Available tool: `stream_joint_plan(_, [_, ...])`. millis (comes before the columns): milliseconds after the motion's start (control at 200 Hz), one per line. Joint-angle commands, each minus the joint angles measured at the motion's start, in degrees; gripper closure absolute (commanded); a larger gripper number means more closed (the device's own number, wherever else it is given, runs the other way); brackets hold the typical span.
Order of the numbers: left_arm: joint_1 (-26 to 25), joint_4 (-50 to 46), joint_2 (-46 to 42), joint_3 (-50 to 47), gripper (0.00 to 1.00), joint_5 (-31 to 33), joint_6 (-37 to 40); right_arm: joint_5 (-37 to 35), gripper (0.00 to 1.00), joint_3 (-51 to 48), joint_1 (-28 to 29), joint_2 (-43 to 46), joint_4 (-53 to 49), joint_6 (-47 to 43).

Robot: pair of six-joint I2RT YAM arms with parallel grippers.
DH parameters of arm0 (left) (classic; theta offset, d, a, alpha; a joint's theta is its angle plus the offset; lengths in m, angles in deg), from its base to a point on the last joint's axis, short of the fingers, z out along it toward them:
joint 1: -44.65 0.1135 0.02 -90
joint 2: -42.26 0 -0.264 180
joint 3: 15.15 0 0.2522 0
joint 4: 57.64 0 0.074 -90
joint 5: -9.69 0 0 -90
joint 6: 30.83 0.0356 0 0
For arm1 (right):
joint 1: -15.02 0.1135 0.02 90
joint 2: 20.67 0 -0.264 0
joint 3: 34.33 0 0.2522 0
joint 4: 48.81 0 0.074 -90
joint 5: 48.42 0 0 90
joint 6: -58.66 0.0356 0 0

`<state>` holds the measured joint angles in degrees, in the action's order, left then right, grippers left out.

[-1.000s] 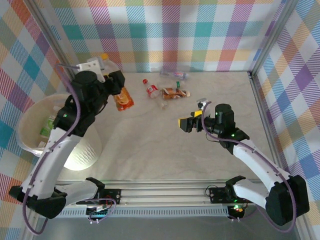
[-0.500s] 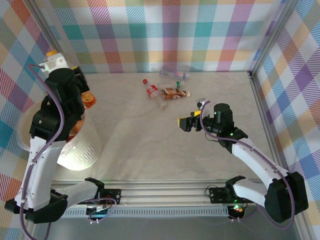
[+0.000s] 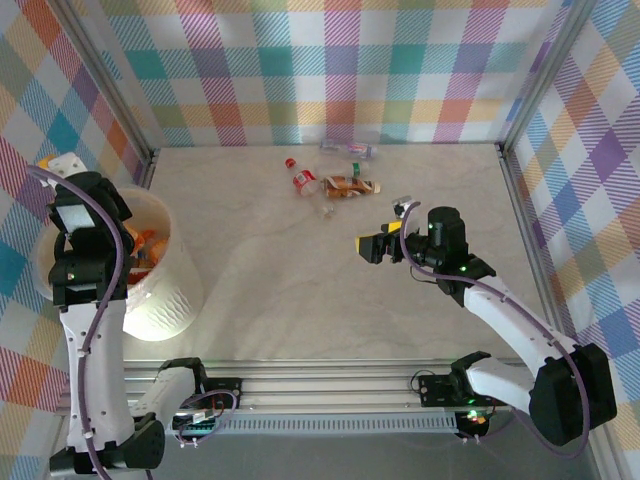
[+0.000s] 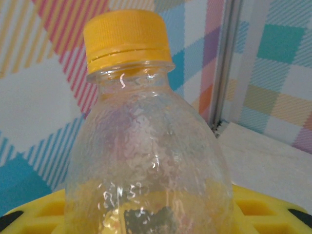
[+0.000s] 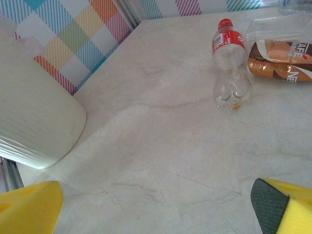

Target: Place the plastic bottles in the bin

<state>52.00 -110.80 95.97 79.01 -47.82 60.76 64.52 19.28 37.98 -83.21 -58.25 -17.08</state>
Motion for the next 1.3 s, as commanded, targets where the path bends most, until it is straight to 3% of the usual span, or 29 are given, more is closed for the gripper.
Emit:
stream_joint_plan(0, [1.08,-1.94,-1.84,-3.19,0.5,-9.93,0.55,-0.11,0.0,1.32,0.33,0.19,1.74,-0.29])
stream_joint_plan(105, [1.04,-0.55,-4.02,-7.01,0.31,-11.2,0.0,0.0,0.0,1.41,0.33,0.08,1.75,-0.46])
stream_joint_plan(315, [1.07,-0.66,-5.16,-7.99,0.12,-12.27,-1.81,-0.36,0.0,1.19,0.26,0.14,1.68,-0.73])
stream_joint_plan(550, [1.02,-4.74,-2.52,-4.07,0.07,-13.0,-7.51,-0.53,0.0,1.08,0.33,-0.21,1.71,-0.82])
stream_joint_plan(705, [1.07,-6.17,-0.95,-1.77,0.0,-18.1,-12.43,-0.69,0.0,1.09,0.31,-0.13,1.41,-1.03])
stream_joint_plan(980, [0.28,-6.35,2.23,1.58,0.0,-27.12,-21.65,-2.85,0.0,1.23,0.32,0.27,-0.43,0.49])
stream_joint_plan(1100, [-4.15,-5.17,3.61,2.84,0.0,-27.71,-24.67,-4.57,0.0,1.06,0.33,0.4,-0.72,1.41])
stream_joint_plan(1295, [-18.63,-3.25,7.4,5.32,0.0,-19.21,-26.46,-10.62,0.0,1.33,0.24,-0.2,-1.94,4.45])
